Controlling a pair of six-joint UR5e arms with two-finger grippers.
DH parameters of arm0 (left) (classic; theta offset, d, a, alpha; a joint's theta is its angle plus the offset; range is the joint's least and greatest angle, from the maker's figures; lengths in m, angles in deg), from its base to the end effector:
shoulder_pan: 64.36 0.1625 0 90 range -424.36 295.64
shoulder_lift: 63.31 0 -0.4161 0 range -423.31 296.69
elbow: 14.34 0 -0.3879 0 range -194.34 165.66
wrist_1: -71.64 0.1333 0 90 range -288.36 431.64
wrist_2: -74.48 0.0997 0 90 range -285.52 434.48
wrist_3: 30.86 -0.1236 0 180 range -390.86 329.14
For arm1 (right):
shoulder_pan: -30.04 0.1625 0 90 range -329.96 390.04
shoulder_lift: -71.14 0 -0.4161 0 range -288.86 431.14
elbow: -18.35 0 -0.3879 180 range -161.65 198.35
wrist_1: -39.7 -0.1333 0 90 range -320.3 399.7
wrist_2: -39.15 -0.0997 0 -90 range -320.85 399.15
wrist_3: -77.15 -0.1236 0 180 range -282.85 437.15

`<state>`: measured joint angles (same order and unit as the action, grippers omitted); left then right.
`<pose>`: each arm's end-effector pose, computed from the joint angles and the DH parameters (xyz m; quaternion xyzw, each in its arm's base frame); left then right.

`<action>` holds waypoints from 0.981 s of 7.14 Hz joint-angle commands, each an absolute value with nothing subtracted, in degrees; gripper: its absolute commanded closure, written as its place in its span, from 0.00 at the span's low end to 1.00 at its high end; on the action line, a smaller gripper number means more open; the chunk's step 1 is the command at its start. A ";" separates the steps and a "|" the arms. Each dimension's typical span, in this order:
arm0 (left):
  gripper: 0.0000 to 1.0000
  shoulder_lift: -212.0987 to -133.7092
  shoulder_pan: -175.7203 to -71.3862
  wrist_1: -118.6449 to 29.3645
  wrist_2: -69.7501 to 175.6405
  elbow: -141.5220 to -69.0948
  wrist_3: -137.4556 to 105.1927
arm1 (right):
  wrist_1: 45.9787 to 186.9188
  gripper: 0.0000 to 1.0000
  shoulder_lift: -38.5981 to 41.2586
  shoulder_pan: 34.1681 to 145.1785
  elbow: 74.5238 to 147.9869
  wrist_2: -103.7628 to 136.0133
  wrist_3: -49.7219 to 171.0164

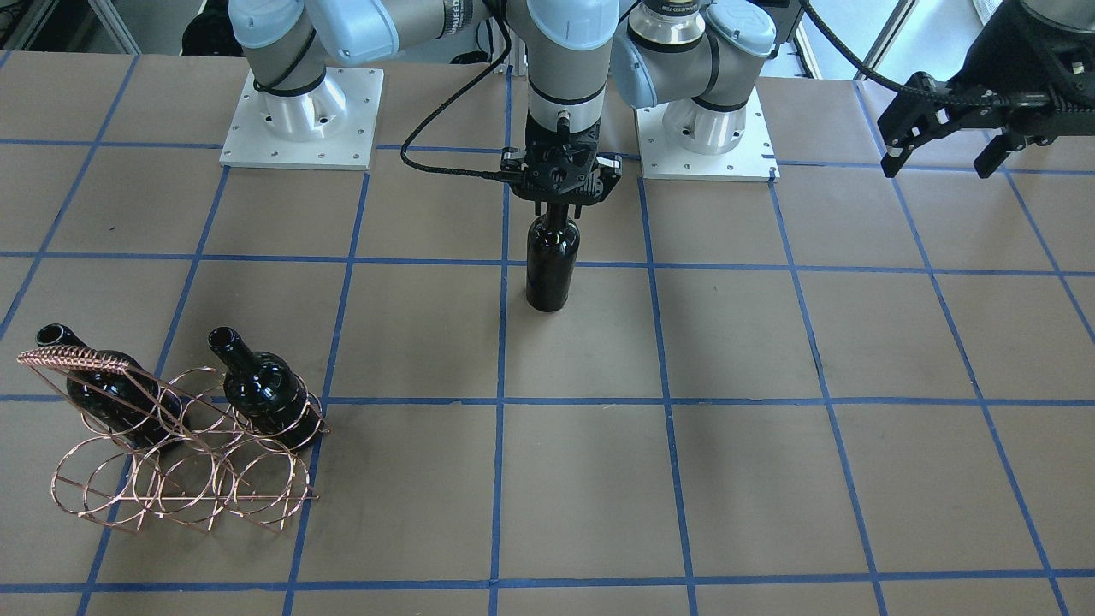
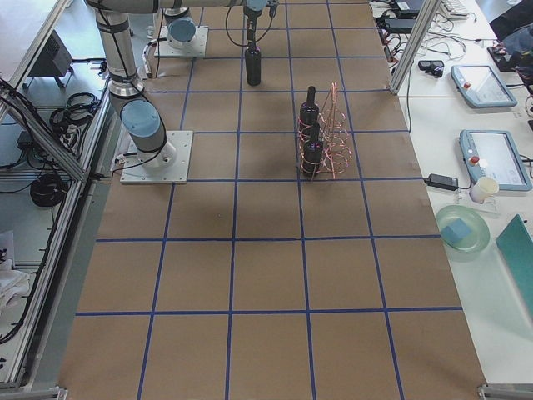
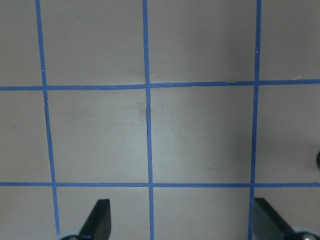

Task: Place wine into wine basket
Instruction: 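Carry the bottle with the right gripper to the copper wine rack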

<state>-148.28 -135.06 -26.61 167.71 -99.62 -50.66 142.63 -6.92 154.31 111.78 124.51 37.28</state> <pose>0.0291 -0.4652 0.5219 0.0040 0.9995 -0.0029 0.0309 0.4306 -0.3775 0.3395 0.0497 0.9977 0.0414 0.0195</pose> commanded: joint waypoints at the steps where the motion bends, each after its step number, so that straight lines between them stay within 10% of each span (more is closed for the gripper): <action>1: 0.00 -148.04 -135.20 -26.71 167.29 -99.86 -50.46 | 142.97 0.95 -6.91 154.32 111.78 124.23 37.25; 7: 0.00 -146.46 -135.55 -26.89 164.74 -101.52 -47.21 | 130.28 1.00 -18.91 139.35 109.23 128.44 45.89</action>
<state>-147.05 -135.46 -26.81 165.28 -100.79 -48.30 135.99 -14.56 146.17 109.33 128.24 40.97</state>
